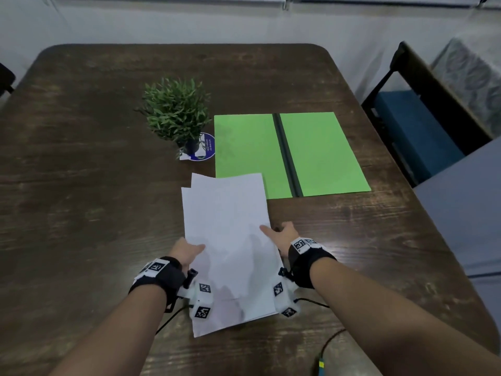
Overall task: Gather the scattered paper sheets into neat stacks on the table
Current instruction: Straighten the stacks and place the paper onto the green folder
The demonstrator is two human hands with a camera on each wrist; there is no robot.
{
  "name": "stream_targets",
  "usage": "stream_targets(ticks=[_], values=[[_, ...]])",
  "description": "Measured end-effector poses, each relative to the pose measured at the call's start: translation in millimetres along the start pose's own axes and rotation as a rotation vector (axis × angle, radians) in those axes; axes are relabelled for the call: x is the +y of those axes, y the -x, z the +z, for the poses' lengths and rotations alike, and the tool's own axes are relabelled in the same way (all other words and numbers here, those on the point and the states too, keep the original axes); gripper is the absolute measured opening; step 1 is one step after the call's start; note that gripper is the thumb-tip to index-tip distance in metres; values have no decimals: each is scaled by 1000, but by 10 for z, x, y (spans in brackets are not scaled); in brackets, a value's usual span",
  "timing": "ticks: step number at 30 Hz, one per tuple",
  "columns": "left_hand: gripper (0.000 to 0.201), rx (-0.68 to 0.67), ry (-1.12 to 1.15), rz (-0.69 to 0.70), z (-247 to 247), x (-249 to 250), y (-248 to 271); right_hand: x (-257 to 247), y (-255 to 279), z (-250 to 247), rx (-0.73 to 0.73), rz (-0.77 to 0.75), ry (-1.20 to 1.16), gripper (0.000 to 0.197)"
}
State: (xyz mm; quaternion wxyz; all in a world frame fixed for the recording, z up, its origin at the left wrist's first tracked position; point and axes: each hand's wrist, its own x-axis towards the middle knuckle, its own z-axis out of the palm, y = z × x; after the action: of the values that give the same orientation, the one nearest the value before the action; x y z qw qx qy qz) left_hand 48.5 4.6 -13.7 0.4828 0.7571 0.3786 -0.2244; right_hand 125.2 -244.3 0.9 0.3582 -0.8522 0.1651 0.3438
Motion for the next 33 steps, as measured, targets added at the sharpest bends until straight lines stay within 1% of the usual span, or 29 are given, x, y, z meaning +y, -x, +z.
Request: stream_targets(ticks=[1,3,6,7,9,10,11,12,13,14,15,16,17,18,19,21,23,24,26,27,30,33], values=[[39,-14,19,36,8,-12,-2,-6,-26,19,-36,38,-16,108],[42,-37,145,99,22,-34,40,6,-73,60,-82,73,-15,110],[45,-72,391,176,16,-32,211,59,-168,147,-113,74,-30,127],[46,-105,455,211,-12,-3,285,70,-191,139,-100,67,-65,125],[48,-174,522,297,-118,58,379,-39,-44,35,-38,-1,-270,107],[49,-206,544,338,-190,95,412,-109,22,-34,-26,-49,-418,94],[50,-232,556,373,-268,153,451,-176,75,-115,-43,-97,-558,89],[51,-240,564,409,-344,231,507,-246,114,-192,-90,-150,-683,94],[51,-229,558,449,-410,327,567,-346,152,-251,-141,-195,-756,102],[50,-200,548,496,-468,436,634,-463,211,-303,-187,-252,-801,100],[49,-158,521,551,-514,546,685,-583,252,-331,-208,-307,-838,85],[48,-113,492,601,-552,654,736,-703,323,-363,-210,-359,-860,65],[48,-68,452,649,-579,755,779,-813,401,-396,-183,-395,-872,48],[46,-20,422,694,-600,837,810,-902,453,-421,-156,-431,-874,41],[45,29,404,726,-609,889,830,-963,484,-434,-128,-454,-871,40],[47,104,429,749,-605,934,879,-1040,540,-403,-82,-488,-851,47],[48,133,490,746,-572,916,939,-1030,589,-352,-50,-505,-799,59],[46,144,524,738,-562,889,953,-1012,615,-349,-38,-512,-749,60],[42,159,615,706,-576,840,950,-992,670,-382,-55,-535,-647,53],[43,168,649,701,-602,819,931,-993,686,-411,-74,-554,-615,51],[55,176,648,715,-668,773,849,-1025,720,-505,-74,-609,-612,54],[57,200,615,725,-662,750,823,-1055,747,-478,-67,-617,-603,60]])
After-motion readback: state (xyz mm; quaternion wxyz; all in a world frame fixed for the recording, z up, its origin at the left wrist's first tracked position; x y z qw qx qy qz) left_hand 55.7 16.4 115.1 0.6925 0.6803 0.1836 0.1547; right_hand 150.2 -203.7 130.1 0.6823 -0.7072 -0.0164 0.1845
